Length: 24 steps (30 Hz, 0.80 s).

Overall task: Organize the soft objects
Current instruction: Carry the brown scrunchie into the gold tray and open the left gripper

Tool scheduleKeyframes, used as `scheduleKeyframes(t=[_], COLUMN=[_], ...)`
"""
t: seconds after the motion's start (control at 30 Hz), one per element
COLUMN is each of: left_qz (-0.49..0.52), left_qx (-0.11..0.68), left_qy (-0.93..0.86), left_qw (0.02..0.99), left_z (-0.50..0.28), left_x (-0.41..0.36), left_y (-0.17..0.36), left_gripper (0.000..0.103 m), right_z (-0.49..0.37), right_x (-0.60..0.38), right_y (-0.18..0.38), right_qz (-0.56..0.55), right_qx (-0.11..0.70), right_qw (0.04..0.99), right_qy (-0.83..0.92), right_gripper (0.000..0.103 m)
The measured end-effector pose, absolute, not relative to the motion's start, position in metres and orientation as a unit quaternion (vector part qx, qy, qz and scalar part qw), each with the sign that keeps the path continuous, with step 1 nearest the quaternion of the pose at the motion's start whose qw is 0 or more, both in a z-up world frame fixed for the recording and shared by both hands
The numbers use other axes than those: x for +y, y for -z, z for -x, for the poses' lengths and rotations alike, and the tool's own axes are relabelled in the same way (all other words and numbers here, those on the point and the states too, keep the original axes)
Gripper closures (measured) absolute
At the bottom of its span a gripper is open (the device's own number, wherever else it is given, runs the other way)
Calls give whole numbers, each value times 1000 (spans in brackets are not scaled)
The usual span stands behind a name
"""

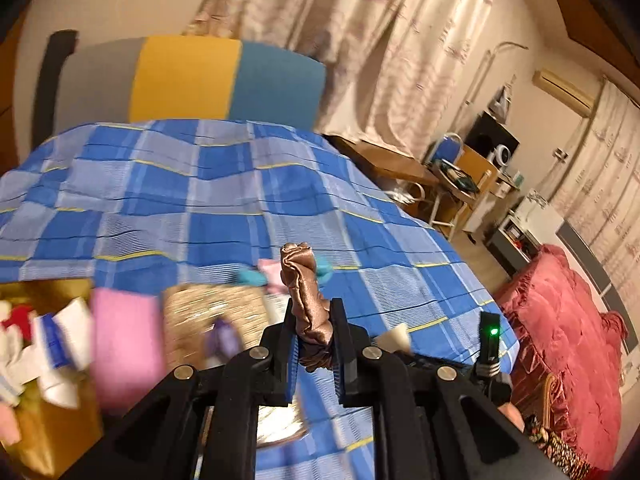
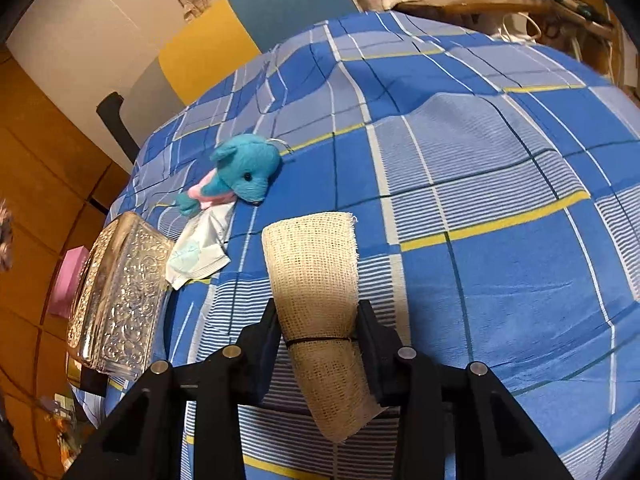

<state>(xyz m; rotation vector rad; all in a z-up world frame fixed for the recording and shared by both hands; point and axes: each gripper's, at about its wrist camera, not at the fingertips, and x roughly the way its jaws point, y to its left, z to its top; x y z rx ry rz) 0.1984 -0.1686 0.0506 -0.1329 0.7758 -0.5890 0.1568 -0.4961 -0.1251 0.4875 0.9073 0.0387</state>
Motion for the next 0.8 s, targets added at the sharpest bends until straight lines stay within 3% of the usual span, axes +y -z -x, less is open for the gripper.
scheduleKeyframes(t=[0.43,0.8], left_qz=[116,115], left_qx=[394,446], left_qy=[158,101], left_qw=[898,882], left_z=[-182,-193], left_x=[-14,46], left_y=[-17,40], left_gripper=[91,90], right_z=[-145,-107], right_x=[-468,-454], right_y=[123,112], right_qz=[-200,-234], right_qx=[426,420], right_qw=[882,877], right_qy=[-16,-5], right_gripper=[66,66])
